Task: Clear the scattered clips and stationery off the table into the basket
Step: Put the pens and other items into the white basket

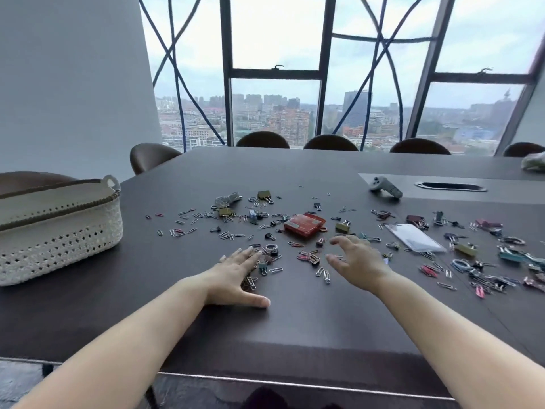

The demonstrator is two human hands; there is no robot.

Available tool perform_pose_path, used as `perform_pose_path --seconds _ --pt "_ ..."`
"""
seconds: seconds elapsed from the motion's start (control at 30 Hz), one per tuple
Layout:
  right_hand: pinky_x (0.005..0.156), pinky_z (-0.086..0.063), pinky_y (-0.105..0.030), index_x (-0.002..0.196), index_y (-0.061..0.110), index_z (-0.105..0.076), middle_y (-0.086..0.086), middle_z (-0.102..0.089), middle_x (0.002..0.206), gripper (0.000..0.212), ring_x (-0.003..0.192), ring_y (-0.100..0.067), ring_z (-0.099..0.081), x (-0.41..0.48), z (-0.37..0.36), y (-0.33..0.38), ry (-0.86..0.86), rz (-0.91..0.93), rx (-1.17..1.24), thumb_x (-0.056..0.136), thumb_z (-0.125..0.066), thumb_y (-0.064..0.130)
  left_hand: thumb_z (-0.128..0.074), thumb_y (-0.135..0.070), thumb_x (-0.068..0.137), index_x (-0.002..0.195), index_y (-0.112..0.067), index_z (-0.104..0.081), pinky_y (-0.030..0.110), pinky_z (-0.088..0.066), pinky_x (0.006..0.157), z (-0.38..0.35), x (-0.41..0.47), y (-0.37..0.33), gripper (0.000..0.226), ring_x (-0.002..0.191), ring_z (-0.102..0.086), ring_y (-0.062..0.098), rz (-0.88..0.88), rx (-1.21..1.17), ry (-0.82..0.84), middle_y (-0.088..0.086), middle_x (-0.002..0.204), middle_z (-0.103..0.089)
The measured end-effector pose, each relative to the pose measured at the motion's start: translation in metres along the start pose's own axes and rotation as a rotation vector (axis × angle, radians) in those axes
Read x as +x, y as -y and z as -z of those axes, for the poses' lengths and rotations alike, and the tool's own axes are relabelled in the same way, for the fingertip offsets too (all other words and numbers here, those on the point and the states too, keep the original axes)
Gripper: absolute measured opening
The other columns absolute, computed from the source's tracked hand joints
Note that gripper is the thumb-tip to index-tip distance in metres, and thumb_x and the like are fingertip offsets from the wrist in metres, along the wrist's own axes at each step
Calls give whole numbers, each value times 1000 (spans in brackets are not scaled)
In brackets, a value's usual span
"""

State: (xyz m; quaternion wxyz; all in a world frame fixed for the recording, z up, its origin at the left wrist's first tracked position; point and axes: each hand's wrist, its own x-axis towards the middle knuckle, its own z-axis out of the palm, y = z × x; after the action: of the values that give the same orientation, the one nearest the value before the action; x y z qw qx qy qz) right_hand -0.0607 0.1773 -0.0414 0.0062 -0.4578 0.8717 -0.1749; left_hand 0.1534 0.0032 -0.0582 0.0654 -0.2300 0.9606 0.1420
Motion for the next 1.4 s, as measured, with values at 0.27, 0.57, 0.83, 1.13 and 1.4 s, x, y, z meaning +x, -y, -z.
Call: perform_pose_path --seconds 0.27,0.57,0.83,1.13,1.4 --pt "109 0 -67 147 32 6 -4 17 157 111 142 -40 14 -30 -8 -31 248 -395 -126 61 -32 91 -18 -98 42 147 -33 5 53 3 116 -14 31 -30 126 143 20 24 56 48 -121 -4 157 15" --pt "112 3 -63 146 29 14 -4 26 154 124 141 -40 20 54 -24 -26 141 -291 -131 52 -35 95 -35 -83 69 146 -34 11 65 2 109 5 104 -31 102 140 24 36 290 66 -228 -1 156 18" --pt "111 -6 -62 144 41 -15 -2 2 159 105 143 -41 2 122 -29 -44 101 -307 -70 56 -42 91 -36 -84 68 147 -36 -2 63 -2 110 21 155 0 99 145 11 31 320 35 -199 -2 158 6" --pt "105 -28 -48 120 35 -51 -1 -44 137 52 129 -26 -35 125 -34 -43 12 -131 -95 81 -42 68 -47 -54 87 124 -31 -50 35 -34 103 20 149 -1 43 123 -40 20 58 22 -387 -2 128 -46" --pt "88 -44 -36 104 19 -60 -5 -53 118 55 113 -26 -48 106 -34 -31 -144 -109 -198 79 -49 67 -49 -50 88 107 -20 -52 34 -44 88 21 137 -9 36 106 -56 24 105 16 -412 4 112 -48"
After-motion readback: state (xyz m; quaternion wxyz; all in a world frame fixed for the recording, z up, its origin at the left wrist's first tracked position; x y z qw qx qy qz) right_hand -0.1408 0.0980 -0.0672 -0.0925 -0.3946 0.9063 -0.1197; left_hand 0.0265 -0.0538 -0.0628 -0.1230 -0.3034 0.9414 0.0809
